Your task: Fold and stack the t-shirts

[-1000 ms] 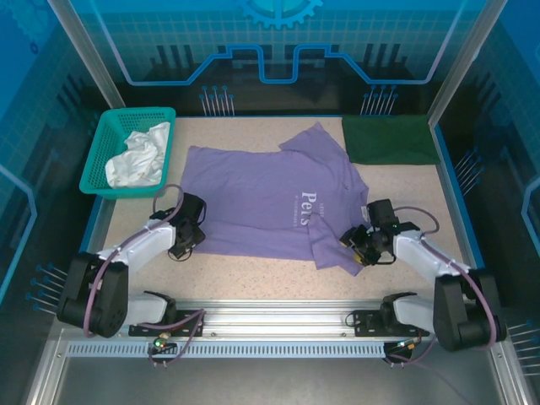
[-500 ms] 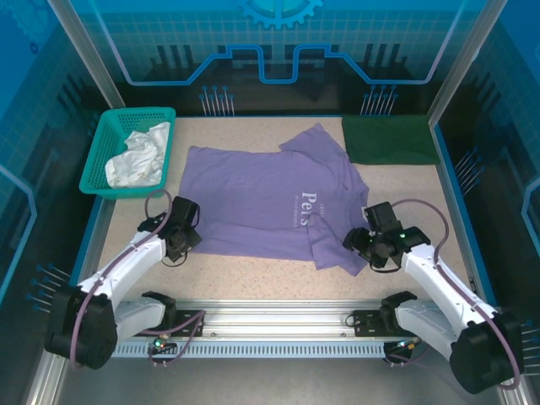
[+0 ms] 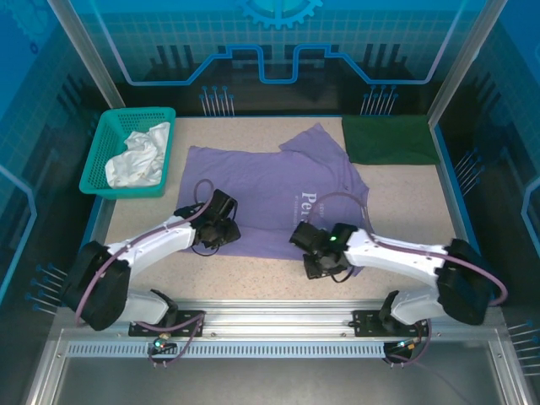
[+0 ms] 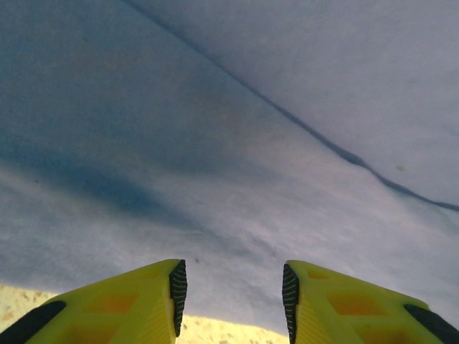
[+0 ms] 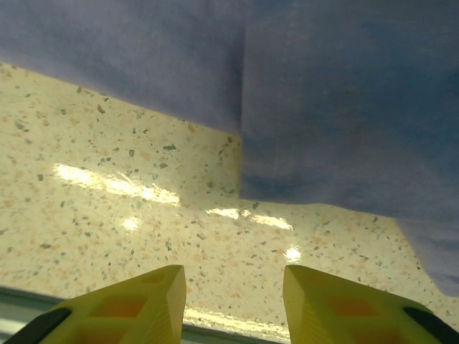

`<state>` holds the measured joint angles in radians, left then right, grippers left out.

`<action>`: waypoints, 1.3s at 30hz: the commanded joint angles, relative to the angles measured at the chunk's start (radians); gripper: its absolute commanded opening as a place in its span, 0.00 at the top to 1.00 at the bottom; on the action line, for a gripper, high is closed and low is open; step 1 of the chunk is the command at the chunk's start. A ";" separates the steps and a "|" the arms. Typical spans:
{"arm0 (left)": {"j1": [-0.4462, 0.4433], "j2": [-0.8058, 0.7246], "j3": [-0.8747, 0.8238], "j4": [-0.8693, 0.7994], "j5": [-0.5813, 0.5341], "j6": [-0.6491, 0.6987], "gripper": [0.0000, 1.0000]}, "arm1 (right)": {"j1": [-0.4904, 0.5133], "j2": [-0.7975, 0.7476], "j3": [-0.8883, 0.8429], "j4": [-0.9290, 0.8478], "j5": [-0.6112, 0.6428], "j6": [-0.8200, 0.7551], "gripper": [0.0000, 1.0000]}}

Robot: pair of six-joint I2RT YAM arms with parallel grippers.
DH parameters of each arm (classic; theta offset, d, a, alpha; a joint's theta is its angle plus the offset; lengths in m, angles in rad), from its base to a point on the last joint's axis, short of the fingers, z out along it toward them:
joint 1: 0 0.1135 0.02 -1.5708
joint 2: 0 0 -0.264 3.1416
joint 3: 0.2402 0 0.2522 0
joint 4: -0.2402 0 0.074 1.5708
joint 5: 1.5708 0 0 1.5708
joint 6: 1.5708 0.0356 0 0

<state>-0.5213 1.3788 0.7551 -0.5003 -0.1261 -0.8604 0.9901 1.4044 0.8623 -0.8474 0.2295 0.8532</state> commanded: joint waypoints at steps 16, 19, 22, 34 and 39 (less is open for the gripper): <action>0.108 0.008 -0.121 0.029 -0.149 0.038 0.51 | -0.004 0.218 0.054 0.028 0.116 0.081 0.61; 0.119 0.008 -0.130 0.028 -0.164 0.045 0.51 | -0.028 0.242 0.037 0.062 0.082 0.069 0.65; 0.130 0.012 -0.129 0.005 -0.192 0.040 0.51 | -0.043 0.257 0.024 0.078 0.069 0.065 0.68; 0.133 -0.010 -0.128 -0.032 -0.224 0.013 0.51 | -0.058 0.252 -0.008 0.096 0.051 0.058 0.87; 0.134 -0.016 -0.132 -0.028 -0.224 0.012 0.51 | -0.069 0.230 -0.024 0.111 0.036 0.052 0.94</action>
<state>-0.3954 1.3846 0.6373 -0.4973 -0.3225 -0.8383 0.9474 1.6253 0.8860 -0.7341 0.2684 0.9058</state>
